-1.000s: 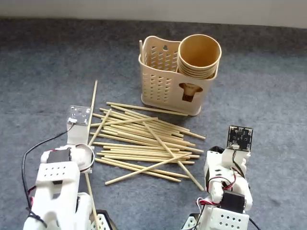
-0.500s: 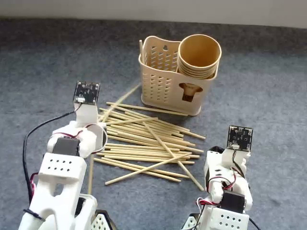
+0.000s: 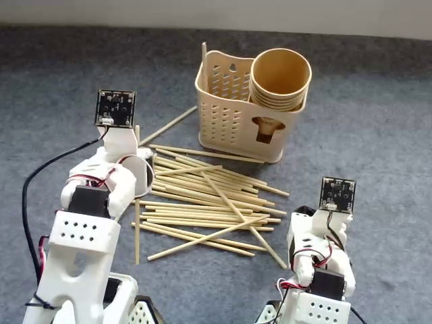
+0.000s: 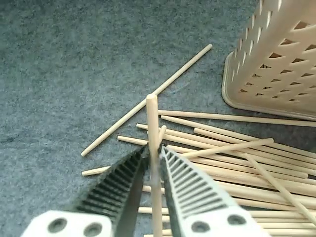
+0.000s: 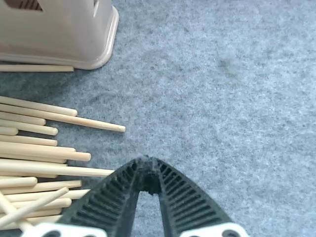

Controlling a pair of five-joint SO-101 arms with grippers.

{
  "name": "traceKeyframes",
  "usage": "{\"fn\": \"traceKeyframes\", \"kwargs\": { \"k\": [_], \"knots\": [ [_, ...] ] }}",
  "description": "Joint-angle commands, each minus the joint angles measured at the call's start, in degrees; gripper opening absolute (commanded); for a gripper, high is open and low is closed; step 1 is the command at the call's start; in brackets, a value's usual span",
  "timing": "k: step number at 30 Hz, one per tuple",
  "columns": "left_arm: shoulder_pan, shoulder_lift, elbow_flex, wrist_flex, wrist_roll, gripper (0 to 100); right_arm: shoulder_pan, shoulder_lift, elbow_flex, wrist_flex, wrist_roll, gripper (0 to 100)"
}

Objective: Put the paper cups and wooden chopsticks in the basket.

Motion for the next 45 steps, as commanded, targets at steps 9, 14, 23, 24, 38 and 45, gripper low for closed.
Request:
{"fn": "traceKeyframes", "kwargs": {
  "k": [9,14,23,24,38,45],
  "knots": [
    [-3.8,4.2,-6.5,-1.8,-5.9,6,0.3,-0.7,6.5,-0.1,0.5,0.5],
    [-6.6,17.6,-13.6,-1.8,-6.8,8,0.3,-0.7,6.5,-0.1,0.5,0.5],
    [-8.0,37.0,-24.1,0.4,-10.5,8,0.3,-0.7,6.5,-0.1,0.5,0.5],
    [-8.0,37.8,-24.7,1.4,-10.6,8,0.3,-0.7,6.5,-0.1,0.5,0.5],
    [-19.4,50.2,-29.2,3.9,-10.5,16,0.3,-0.7,6.5,-0.1,0.5,0.5],
    [-29.1,52.9,-34.1,3.9,-10.8,16,0.3,-0.7,6.5,-0.1,0.5,0.5]
  ]
}}
